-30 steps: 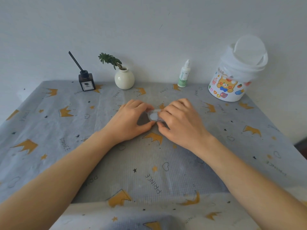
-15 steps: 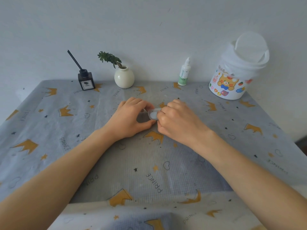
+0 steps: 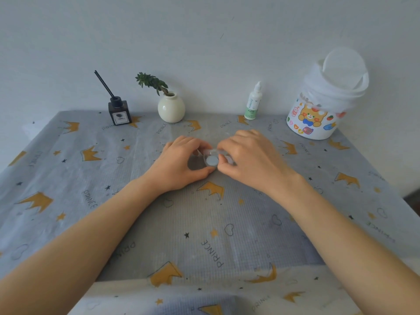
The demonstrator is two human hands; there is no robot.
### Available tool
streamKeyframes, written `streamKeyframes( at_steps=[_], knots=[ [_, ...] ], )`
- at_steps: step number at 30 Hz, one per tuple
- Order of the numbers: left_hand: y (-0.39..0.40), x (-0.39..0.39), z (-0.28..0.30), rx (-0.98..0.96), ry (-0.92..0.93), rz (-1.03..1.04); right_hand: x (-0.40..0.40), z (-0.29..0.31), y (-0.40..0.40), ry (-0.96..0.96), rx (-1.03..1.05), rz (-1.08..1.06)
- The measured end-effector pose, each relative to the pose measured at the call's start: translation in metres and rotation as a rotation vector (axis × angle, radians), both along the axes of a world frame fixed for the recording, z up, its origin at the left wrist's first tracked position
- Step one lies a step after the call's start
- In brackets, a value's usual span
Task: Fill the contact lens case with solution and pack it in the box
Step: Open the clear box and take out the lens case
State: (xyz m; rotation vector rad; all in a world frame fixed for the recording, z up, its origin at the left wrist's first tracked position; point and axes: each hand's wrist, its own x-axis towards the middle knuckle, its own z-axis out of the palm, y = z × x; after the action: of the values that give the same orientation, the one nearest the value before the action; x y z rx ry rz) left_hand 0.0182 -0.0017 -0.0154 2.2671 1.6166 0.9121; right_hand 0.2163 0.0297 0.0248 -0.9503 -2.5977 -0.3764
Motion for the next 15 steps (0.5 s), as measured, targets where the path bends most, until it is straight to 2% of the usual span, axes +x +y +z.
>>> streamKeyframes(
  at_steps=[3,6,15],
  knots=[
    [-0.001,0.000,0.000,-0.016,-0.060,-0.002,0.002,0.004,0.009,0.183,-0.169,-0.043],
    [0.000,0.000,-0.001,-0.031,-0.141,-0.005,-0.002,0.004,0.017,0.322,-0.248,-0.075],
    [0.000,-0.004,-0.002,-0.018,-0.177,-0.021,-0.011,-0.013,0.036,0.469,-0.179,-0.186]
  ],
)
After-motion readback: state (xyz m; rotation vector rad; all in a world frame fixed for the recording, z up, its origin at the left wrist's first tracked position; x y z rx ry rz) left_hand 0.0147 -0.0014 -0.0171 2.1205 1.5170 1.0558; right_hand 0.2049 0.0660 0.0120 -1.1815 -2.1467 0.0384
